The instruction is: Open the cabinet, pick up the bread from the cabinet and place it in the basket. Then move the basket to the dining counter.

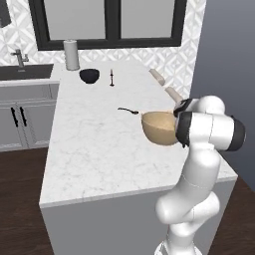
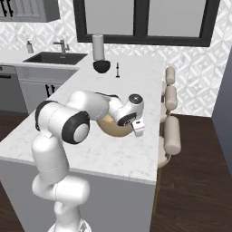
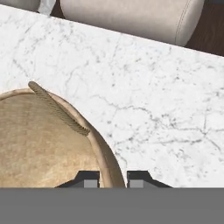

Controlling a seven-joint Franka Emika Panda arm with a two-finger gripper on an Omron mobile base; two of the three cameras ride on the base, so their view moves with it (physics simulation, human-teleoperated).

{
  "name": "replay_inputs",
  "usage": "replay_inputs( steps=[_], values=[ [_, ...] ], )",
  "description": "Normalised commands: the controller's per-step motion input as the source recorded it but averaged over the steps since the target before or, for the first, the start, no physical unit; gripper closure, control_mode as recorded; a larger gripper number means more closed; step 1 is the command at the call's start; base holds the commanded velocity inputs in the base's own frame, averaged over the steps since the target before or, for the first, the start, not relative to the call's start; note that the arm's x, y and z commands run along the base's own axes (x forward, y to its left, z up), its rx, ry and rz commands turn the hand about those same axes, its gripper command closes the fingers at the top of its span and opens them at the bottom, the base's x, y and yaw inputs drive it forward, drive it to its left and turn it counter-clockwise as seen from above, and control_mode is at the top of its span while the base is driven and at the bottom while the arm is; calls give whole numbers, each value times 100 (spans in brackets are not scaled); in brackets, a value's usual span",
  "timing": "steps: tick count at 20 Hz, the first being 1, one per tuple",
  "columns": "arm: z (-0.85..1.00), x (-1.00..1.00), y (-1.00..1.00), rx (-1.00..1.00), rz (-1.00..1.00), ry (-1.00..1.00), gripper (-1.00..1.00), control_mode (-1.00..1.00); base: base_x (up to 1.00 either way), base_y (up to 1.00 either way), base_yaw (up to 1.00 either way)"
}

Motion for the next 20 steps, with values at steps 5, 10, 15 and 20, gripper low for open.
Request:
replay_inputs(
  steps=[5,10,15,20],
  values=[
    [3,-11,-2,0,0,-1,-100,-100,0,0,0],
    [21,-26,4,0,0,-4,-100,-100,0,0,0],
    [92,-35,23,0,0,-1,-100,-100,0,0,0],
    [97,-76,72,-5,0,5,-100,-100,0,0,0]
  ],
)
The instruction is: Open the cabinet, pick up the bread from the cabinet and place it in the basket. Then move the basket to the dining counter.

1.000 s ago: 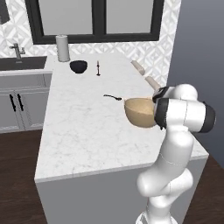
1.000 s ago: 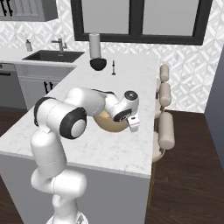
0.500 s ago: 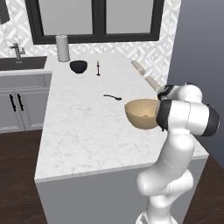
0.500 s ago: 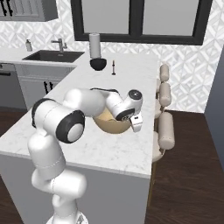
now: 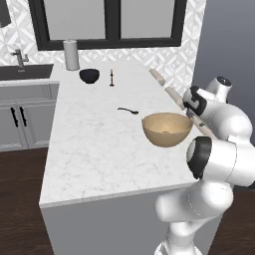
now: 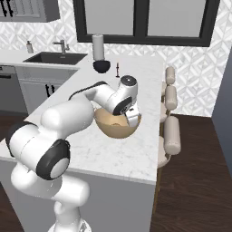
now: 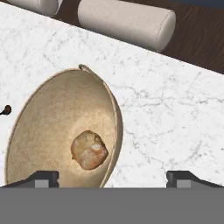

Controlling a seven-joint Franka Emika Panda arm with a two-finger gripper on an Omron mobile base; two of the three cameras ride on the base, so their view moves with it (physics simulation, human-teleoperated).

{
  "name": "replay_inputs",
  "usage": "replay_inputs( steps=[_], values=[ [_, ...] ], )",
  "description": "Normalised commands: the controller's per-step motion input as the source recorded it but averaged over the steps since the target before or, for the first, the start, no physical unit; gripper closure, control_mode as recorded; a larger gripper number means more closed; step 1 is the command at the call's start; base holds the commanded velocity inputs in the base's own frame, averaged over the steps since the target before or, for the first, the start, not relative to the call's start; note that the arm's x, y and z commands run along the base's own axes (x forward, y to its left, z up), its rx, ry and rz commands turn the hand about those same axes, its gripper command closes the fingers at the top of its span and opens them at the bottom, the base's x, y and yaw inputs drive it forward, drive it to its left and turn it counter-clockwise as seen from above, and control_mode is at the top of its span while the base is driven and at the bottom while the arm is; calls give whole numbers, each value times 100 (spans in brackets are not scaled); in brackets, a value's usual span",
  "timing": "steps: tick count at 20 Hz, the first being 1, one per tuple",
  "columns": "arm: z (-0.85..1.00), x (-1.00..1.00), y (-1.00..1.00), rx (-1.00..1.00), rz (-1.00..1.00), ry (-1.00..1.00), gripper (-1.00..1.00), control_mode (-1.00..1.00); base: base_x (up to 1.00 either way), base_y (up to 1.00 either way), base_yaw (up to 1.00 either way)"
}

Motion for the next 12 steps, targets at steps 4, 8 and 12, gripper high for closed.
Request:
replay_inputs(
  steps=[4,8,12],
  values=[
    [77,-100,90,-8,1,2,-100,-100,0,0,0],
    [77,-100,79,-5,7,1,-100,-100,0,0,0],
    [68,-100,62,-2,8,0,-100,-100,0,0,0]
  ],
)
